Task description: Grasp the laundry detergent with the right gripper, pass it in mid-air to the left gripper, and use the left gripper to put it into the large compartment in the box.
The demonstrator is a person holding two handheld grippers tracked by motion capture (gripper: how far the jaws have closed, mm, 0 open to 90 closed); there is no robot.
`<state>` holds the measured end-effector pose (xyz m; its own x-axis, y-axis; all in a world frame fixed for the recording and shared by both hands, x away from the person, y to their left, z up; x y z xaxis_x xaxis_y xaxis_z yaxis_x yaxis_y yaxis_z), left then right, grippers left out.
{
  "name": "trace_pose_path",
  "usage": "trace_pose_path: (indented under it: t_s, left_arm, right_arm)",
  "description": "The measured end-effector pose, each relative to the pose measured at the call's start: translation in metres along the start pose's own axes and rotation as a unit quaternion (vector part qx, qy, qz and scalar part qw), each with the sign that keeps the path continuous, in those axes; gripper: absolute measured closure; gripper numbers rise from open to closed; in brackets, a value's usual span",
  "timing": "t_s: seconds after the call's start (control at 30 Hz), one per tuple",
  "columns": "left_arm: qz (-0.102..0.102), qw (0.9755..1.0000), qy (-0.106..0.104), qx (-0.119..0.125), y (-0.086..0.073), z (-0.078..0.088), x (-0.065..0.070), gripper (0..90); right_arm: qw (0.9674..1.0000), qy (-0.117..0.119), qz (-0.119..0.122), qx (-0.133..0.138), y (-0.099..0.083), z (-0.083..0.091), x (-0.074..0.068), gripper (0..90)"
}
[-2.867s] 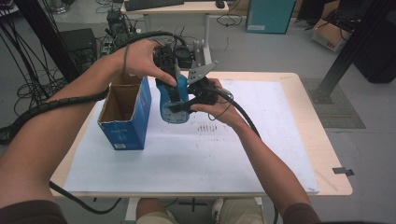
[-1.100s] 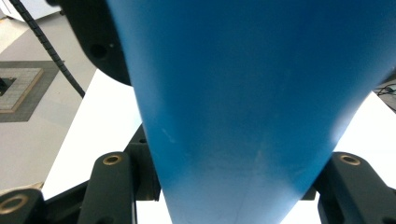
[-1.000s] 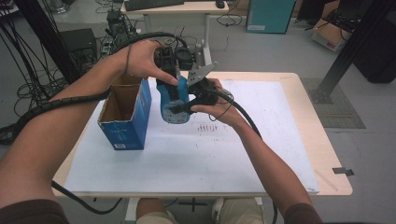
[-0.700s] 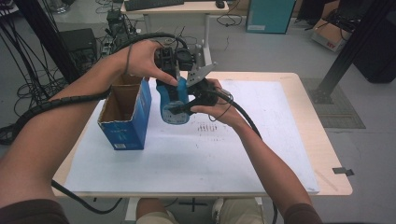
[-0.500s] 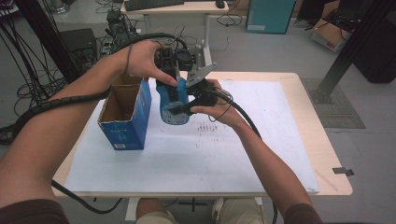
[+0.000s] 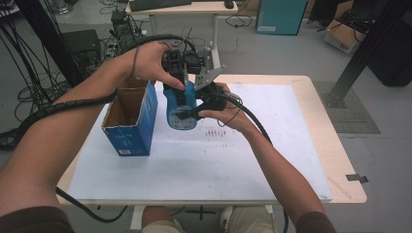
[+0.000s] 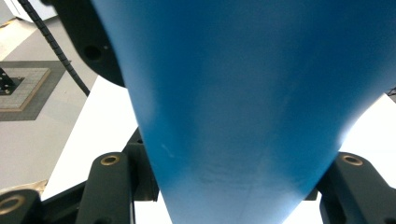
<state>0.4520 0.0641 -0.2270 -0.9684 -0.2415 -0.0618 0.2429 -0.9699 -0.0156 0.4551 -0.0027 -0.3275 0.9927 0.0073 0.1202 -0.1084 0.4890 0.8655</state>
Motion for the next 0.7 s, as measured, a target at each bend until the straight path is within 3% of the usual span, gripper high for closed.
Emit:
trace_pose_path:
  t_s: [0.7]
  left_arm:
    - [0.000, 1.0000, 0.001, 0.003, -0.0015, -0.0015, -0.0023, 35.7]
  right_arm:
    - [1.0000, 0.000, 0.004, -0.002, -0.0009, -0.0016, 0.0012, 41.4]
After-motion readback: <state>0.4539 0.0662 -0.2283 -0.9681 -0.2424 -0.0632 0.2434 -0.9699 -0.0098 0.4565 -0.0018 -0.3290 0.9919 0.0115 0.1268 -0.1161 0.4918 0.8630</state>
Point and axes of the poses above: each handheld gripper's, and its own axes: z roughly backward along the jaws, y roughly out of its top, x roughly to its right, the point moved 5 cm from there along -z, roughly forward along the jaws, and after that the axes turned 6 degrees about z, right-handed, at the moved point
